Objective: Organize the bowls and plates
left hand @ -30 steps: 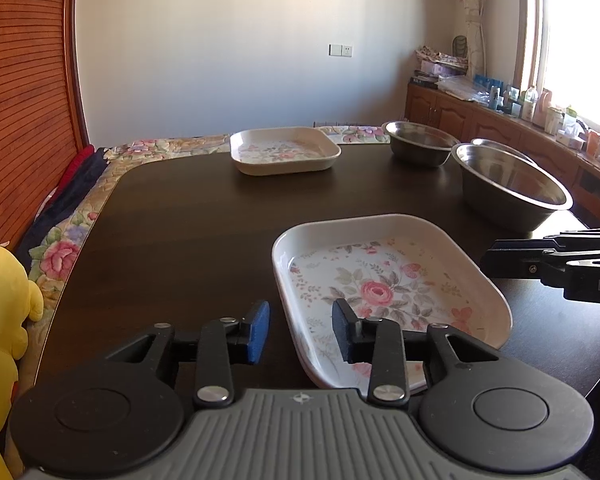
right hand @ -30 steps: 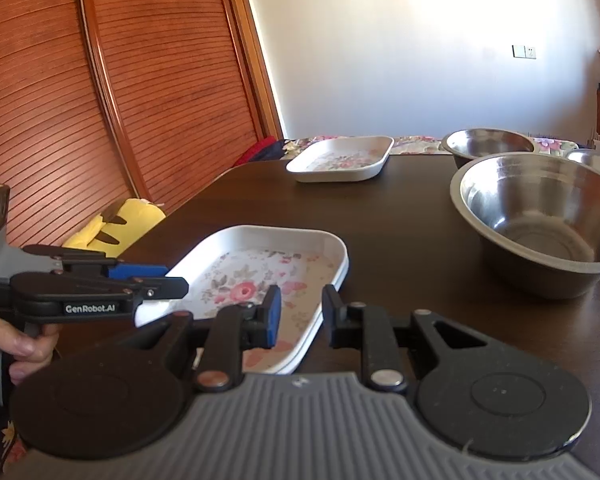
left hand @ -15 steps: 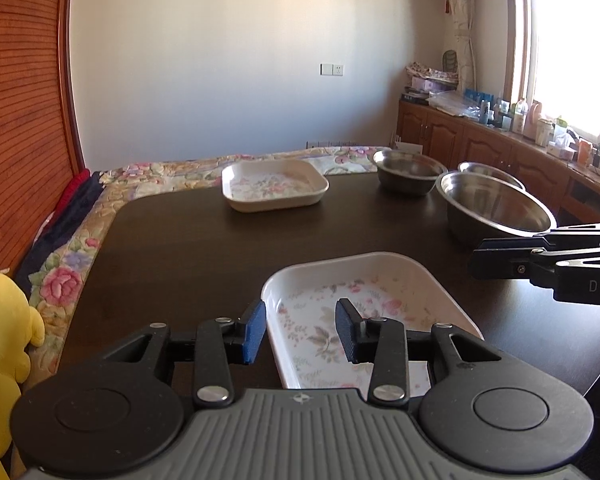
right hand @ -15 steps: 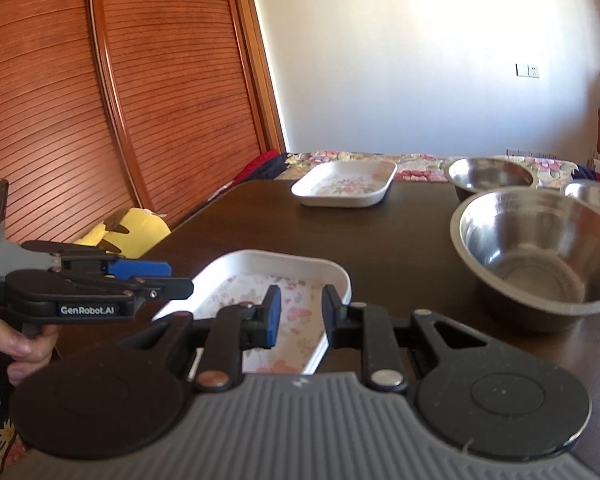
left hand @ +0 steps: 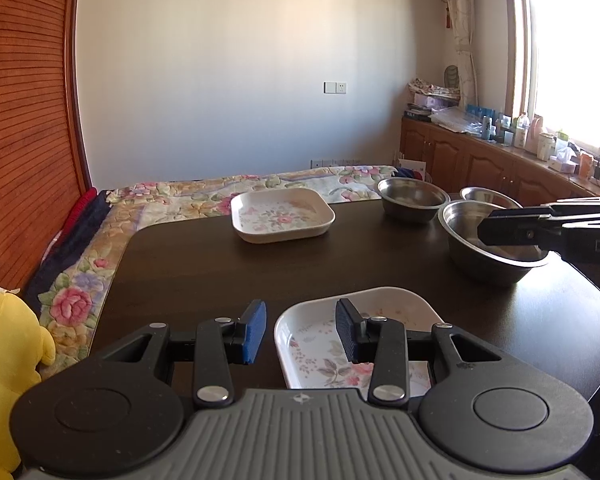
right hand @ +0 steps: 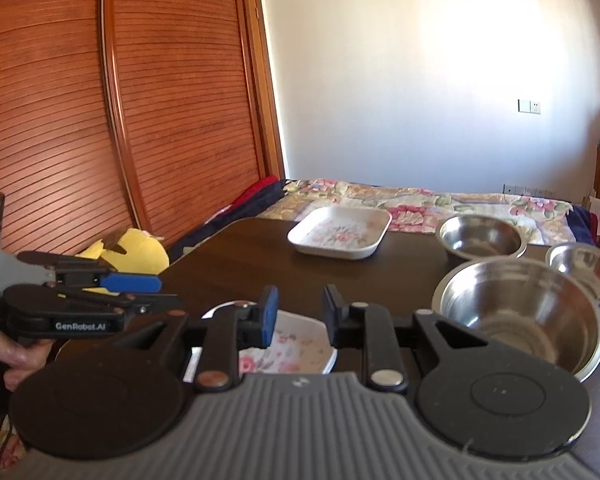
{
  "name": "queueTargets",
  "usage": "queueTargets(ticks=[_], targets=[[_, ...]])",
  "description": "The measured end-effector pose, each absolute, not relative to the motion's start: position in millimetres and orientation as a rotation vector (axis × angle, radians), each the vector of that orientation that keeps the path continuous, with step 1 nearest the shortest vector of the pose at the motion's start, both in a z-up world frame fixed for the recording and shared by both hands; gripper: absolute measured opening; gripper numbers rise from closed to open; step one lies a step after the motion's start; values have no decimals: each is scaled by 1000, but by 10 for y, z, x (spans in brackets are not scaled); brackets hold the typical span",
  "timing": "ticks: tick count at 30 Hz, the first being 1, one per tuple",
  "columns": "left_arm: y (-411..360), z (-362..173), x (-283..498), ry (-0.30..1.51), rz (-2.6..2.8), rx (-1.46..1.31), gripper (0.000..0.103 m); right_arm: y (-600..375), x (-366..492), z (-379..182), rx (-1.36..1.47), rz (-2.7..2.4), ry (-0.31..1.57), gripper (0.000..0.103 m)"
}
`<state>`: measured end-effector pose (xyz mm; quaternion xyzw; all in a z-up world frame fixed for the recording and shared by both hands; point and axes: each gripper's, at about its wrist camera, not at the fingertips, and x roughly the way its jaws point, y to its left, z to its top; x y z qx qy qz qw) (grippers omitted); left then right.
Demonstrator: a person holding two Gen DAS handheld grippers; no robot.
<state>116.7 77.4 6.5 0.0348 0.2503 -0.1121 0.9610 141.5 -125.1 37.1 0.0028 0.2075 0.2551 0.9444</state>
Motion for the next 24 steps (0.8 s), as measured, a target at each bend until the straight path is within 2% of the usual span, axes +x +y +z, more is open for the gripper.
queueTargets(ticks=[10, 24], targets=[[776, 174, 1350, 495, -230, 92, 44, -1252, 1571, 545, -32, 521, 416, 31], [894, 372, 2158, 492, -207, 106, 47, -1169, 2240, 681, -59, 536, 472, 34]])
